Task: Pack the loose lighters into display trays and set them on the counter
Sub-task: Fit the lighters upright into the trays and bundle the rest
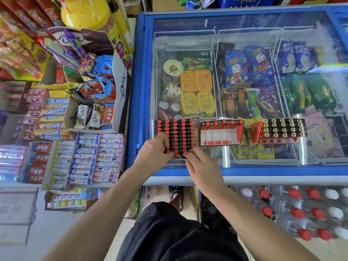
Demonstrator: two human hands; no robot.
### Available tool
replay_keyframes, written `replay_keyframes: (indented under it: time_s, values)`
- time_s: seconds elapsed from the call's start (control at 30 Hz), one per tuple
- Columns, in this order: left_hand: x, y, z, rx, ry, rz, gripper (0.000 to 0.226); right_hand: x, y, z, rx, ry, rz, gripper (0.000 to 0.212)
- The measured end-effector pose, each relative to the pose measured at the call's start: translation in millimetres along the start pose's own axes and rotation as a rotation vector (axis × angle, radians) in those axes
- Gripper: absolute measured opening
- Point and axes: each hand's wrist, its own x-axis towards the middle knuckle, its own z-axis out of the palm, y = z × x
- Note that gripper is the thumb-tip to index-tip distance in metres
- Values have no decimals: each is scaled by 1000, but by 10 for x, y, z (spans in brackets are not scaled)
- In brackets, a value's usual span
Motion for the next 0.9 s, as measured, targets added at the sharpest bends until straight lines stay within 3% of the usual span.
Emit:
replay_keyframes:
  time_s: [0.1, 0.23, 0.4, 0.53, 0.67, 0.73, 0.9]
  values:
    - [-2, 9, 0, 0, 2, 5, 24, 16, 10, 36, -64, 16, -60, 29]
    - [17, 22, 14, -70, -1, 5, 22, 8, 14, 62, -100, 41, -104, 26]
    - [84, 177, -37, -516, -108, -221, 11, 27, -18, 6, -40, 39, -38, 22]
    - [119, 319, -81, -824, -178, -265, 12, 71, -116, -159, 212, 61, 233, 13]
    - [127, 472, -77, -1008, -251, -257, 14, 218, -245, -422, 841, 68, 638, 13]
    - [136, 527, -51, -1005, -248, -261, 16, 288, -292, -543, 987, 9, 667, 22]
    - [84, 708, -4, -1056, -246, -287, 15, 345, -293, -545, 917, -109, 634, 38]
